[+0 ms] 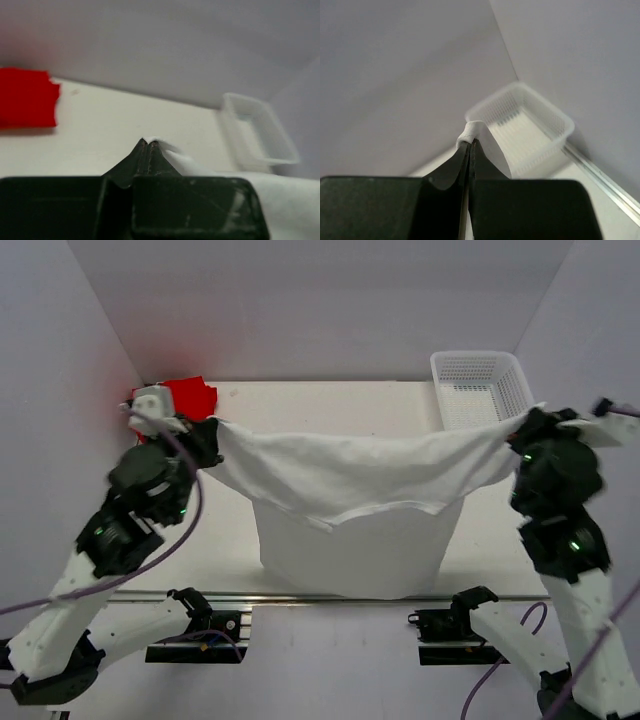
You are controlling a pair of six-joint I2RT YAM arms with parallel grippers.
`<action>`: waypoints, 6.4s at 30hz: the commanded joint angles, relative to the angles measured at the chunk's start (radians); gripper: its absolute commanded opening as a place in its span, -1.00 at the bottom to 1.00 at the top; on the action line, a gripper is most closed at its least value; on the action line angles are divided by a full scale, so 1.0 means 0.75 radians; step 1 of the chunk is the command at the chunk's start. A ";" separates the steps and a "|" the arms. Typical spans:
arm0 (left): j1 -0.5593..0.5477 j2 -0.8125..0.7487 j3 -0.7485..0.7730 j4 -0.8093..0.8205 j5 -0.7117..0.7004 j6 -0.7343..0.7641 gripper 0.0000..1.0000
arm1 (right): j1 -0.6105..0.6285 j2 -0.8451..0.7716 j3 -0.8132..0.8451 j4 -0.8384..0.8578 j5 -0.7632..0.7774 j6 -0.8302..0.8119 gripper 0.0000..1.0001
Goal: Fold and stack the t-shirts
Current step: Flatten out the tshirt
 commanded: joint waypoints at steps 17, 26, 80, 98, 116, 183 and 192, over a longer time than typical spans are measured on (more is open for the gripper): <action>0.549 1.062 -0.158 0.340 -0.255 -0.102 -1.00 | -0.108 1.161 -0.061 0.364 -0.131 0.130 -1.00; 0.725 1.567 0.216 0.489 -0.007 0.017 -1.00 | -0.143 1.703 0.374 0.652 -0.278 -0.134 -1.00; 0.574 0.973 -0.928 0.246 0.928 -0.323 1.00 | -0.112 1.872 0.364 -0.153 -1.023 0.108 0.81; 0.186 0.916 -0.380 0.056 0.668 -0.192 1.00 | -0.049 1.435 0.210 -0.094 -0.933 -0.099 0.81; -0.054 1.580 0.102 -0.130 0.388 -0.049 0.19 | 0.039 0.804 -0.829 0.258 -1.459 0.195 0.81; 0.891 0.913 -0.434 0.199 0.844 0.078 1.00 | -0.063 0.923 -0.594 -0.104 -0.917 0.052 0.81; 0.713 1.403 0.081 0.179 0.913 0.195 0.85 | -0.040 0.980 -0.459 -0.020 -0.929 0.009 0.81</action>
